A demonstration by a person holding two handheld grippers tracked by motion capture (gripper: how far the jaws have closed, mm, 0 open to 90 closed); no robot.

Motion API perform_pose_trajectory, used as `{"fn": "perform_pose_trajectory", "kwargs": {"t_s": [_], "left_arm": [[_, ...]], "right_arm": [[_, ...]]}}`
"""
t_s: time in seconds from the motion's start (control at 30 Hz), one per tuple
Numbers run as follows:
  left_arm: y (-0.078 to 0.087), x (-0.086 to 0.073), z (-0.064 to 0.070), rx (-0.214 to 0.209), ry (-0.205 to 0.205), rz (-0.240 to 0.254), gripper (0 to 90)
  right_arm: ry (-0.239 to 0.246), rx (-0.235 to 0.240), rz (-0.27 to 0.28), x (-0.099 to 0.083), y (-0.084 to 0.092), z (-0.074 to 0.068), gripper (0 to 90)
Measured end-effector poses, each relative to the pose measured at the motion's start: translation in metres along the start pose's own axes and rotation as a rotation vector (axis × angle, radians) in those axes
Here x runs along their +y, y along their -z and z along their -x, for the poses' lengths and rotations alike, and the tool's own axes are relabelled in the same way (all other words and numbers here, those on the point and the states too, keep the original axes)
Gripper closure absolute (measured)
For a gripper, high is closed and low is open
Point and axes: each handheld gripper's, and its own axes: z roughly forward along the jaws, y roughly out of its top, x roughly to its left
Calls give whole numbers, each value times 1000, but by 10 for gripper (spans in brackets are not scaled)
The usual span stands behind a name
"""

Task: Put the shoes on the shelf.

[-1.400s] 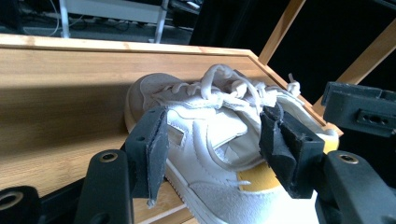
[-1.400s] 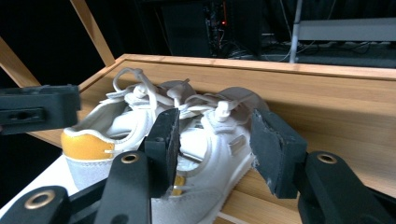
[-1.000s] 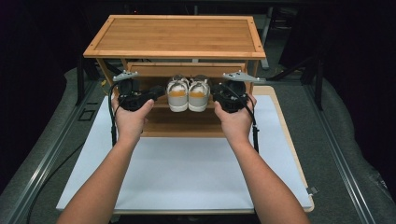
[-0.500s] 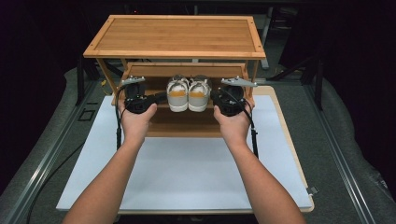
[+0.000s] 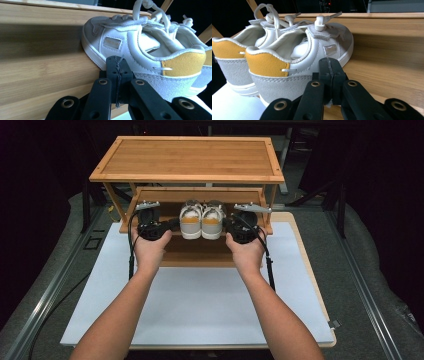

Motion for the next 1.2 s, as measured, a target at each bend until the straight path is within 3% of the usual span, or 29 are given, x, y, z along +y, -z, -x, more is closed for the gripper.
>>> {"fn": "perform_pose_trajectory", "kwargs": {"t_s": [0.17, 0.23, 0.53, 0.6, 1.2], "left_arm": [[-1, 2, 1, 10, -11, -7, 900], [-1, 2, 0, 11, -7, -5, 900], [-8, 6, -6, 5, 13, 4, 900], [-10, 8, -7, 5, 15, 6, 900], [-31, 20, -24, -1, 40, 2, 900]], "right_arm": [[-8, 20, -8, 2, -1, 3, 900], [-4, 0, 3, 2, -3, 2, 900], [-12, 11, 1, 5, -10, 4, 900], [-5, -6, 6, 8, -13, 4, 900], [10, -24, -28, 25, -40, 11, 900]]}}
